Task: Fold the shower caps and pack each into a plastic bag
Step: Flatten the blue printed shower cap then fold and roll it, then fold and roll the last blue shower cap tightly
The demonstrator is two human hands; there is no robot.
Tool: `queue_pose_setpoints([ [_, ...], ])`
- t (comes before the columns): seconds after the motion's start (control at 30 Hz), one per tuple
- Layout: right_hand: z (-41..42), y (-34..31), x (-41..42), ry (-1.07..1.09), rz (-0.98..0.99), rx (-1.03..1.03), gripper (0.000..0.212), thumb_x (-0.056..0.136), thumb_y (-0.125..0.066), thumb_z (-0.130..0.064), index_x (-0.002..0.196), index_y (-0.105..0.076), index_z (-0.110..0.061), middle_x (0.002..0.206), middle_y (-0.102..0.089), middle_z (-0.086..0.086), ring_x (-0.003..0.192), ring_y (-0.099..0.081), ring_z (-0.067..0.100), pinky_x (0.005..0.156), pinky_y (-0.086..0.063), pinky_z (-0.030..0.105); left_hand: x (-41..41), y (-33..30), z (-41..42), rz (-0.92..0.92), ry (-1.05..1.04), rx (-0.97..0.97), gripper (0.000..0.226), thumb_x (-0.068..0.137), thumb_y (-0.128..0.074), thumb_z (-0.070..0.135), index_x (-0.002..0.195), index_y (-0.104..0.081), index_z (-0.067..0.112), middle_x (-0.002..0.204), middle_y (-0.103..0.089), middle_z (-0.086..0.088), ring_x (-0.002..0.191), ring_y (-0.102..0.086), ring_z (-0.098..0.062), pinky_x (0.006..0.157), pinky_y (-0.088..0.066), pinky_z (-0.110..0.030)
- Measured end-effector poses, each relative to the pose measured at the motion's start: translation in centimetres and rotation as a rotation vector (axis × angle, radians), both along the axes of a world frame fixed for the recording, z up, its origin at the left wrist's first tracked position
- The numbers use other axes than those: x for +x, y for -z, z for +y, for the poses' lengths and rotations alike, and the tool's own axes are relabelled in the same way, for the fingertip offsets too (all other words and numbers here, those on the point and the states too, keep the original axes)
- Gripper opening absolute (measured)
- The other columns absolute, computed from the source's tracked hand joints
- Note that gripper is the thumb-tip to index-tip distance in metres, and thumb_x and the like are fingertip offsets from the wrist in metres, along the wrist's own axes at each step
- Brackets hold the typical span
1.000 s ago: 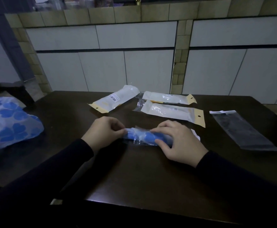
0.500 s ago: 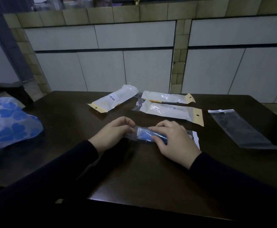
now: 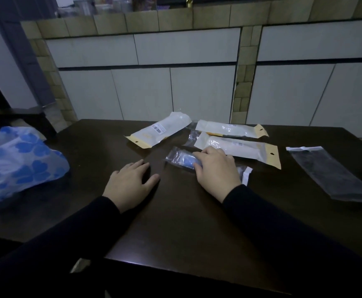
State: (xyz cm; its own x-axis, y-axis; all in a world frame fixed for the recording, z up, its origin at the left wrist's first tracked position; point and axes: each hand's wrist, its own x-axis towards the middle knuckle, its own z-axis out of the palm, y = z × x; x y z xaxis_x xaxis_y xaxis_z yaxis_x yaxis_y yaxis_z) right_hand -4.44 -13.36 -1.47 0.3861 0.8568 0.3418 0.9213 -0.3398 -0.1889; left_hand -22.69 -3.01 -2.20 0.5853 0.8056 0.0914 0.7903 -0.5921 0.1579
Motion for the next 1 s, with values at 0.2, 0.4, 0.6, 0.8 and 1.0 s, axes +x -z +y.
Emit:
queue_pose_setpoints([
  [0.2,2.9,0.0,-0.3,0.072,-0.08,-0.009,0.033,0.098,-0.044,-0.025,0.129,-0.055,-0.021,0.12,-0.055,0.004,0.111,-0.048,0.026,0.093,-0.038,0.042,-0.2,0.0,-0.1,-0.035,0.017,0.004,0.059,0.096,-0.035,0.057,0.146,-0.036,0.026,0.157,-0.027,0.005,0.145,-0.022,-0.016,0.111,-0.023,-0.036],
  [0.4,4.7,-0.2,-1.5,0.033,-0.088,0.057,0.038,0.095,-0.048,-0.015,0.132,-0.053,-0.023,0.125,-0.056,0.002,0.114,-0.047,0.025,0.094,-0.036,0.041,-0.7,0.1,0.2,-0.048,0.064,0.013,0.057,0.096,-0.037,0.056,0.144,-0.039,0.025,0.157,-0.028,0.003,0.144,-0.023,-0.016,0.111,-0.024,-0.036],
  [0.6,6.5,-1.0,-6.2,-0.199,-0.026,0.181,0.034,0.095,-0.05,-0.029,0.128,-0.059,-0.025,0.119,-0.06,-0.003,0.11,-0.051,0.019,0.095,-0.04,0.039,-4.0,-1.4,1.5,-0.112,0.305,-0.04,0.032,0.094,-0.052,0.034,0.124,-0.063,0.03,0.135,-0.057,0.008,0.121,-0.053,-0.008,0.103,-0.042,-0.034],
  [0.8,9.9,-1.0,-11.2,-0.403,0.111,0.216,0.034,0.094,-0.053,-0.03,0.128,-0.059,-0.025,0.119,-0.06,-0.003,0.113,-0.051,0.017,0.097,-0.038,0.035,-10.2,-3.5,2.8,-0.312,0.155,0.428,0.023,0.085,-0.057,0.03,0.1,-0.073,0.026,0.108,-0.069,0.007,0.094,-0.06,-0.018,0.079,-0.052,-0.041],
  [1.0,13.8,-0.9,-17.5,-0.623,0.214,0.121,0.063,0.088,-0.06,-0.047,0.145,-0.036,-0.034,0.14,-0.044,-0.005,0.127,-0.039,0.015,0.106,-0.034,0.038,-15.5,-4.0,4.8,-0.351,-0.429,0.576,0.055,0.073,-0.069,0.029,0.125,-0.054,0.021,0.142,-0.039,-0.013,0.128,-0.034,-0.039,0.093,-0.034,-0.057],
])
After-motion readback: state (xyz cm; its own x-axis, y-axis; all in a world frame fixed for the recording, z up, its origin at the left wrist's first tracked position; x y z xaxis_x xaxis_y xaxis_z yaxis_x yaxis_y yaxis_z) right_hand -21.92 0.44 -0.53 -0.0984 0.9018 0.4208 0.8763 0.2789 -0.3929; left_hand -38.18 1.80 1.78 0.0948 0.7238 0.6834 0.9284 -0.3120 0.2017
